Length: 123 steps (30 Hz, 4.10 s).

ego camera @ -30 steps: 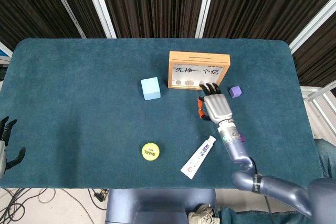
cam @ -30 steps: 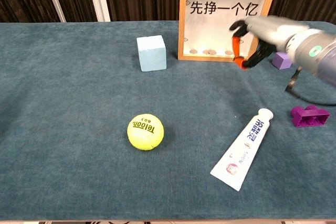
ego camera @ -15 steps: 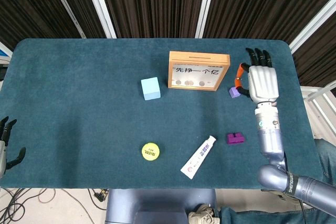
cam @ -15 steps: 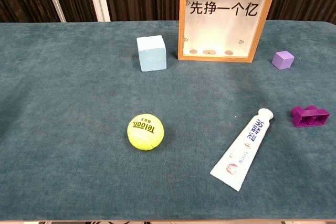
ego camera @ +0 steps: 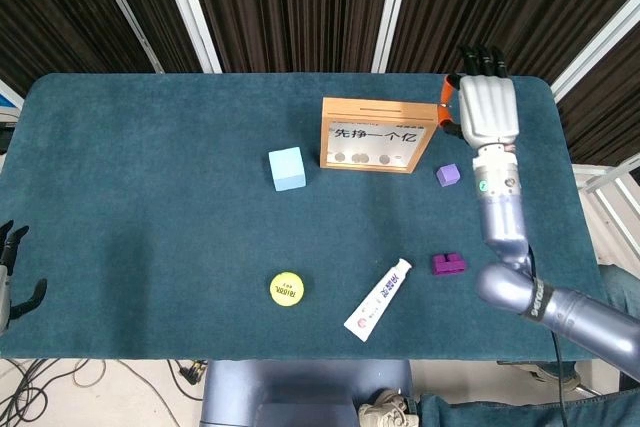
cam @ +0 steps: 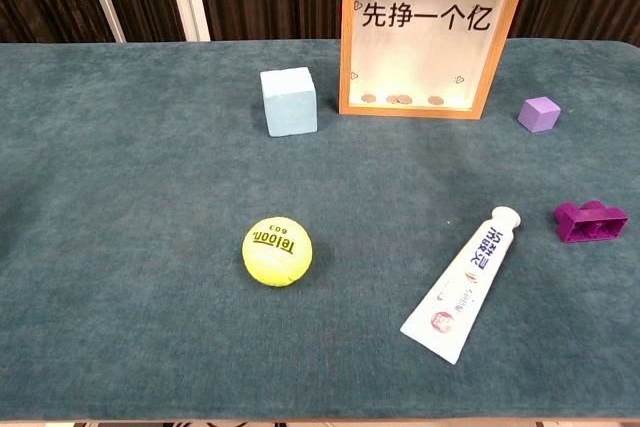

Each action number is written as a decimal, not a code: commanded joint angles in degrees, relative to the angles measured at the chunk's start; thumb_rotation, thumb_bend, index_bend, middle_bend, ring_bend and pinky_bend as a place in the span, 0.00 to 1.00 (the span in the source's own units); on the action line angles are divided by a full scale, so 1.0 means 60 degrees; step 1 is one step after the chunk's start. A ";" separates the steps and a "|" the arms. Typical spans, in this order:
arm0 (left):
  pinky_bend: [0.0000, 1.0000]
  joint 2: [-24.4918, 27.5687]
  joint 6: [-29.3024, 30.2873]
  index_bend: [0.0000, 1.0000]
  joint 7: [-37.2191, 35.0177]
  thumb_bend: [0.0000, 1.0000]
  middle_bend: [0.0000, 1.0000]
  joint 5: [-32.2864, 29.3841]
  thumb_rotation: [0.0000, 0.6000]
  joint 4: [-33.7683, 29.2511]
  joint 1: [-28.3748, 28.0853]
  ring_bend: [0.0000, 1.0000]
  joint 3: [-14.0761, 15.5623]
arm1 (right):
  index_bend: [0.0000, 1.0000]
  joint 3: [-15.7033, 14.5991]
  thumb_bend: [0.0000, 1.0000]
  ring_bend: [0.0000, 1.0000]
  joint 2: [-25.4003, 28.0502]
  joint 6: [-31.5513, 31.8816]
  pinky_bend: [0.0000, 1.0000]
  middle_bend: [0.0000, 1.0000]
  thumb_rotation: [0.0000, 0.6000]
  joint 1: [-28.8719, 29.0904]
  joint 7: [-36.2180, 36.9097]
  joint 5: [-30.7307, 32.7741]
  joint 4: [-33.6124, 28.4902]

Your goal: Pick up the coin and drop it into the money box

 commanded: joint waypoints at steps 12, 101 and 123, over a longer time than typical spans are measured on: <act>0.00 -0.0049 -0.0176 0.13 0.0629 0.34 0.01 -0.0600 1.00 -0.0229 -0.0108 0.00 -0.0098 | 0.69 -0.0017 0.52 0.05 -0.0072 -0.3247 0.00 0.13 1.00 0.2575 -0.1028 0.4706 0.2097; 0.00 0.0086 -0.0131 0.13 0.0588 0.34 0.01 -0.0890 1.00 -0.0379 -0.0154 0.00 -0.0077 | 0.55 -0.3405 0.52 0.02 -0.0151 -0.5257 0.00 0.12 1.00 0.4649 0.1086 0.6758 0.4054; 0.00 0.0098 -0.0155 0.13 0.0597 0.34 0.01 -0.0937 1.00 -0.0403 -0.0158 0.00 -0.0069 | 0.43 -0.4043 0.52 0.00 0.0332 -0.5893 0.00 0.08 1.00 0.4809 0.1854 0.6663 0.3742</act>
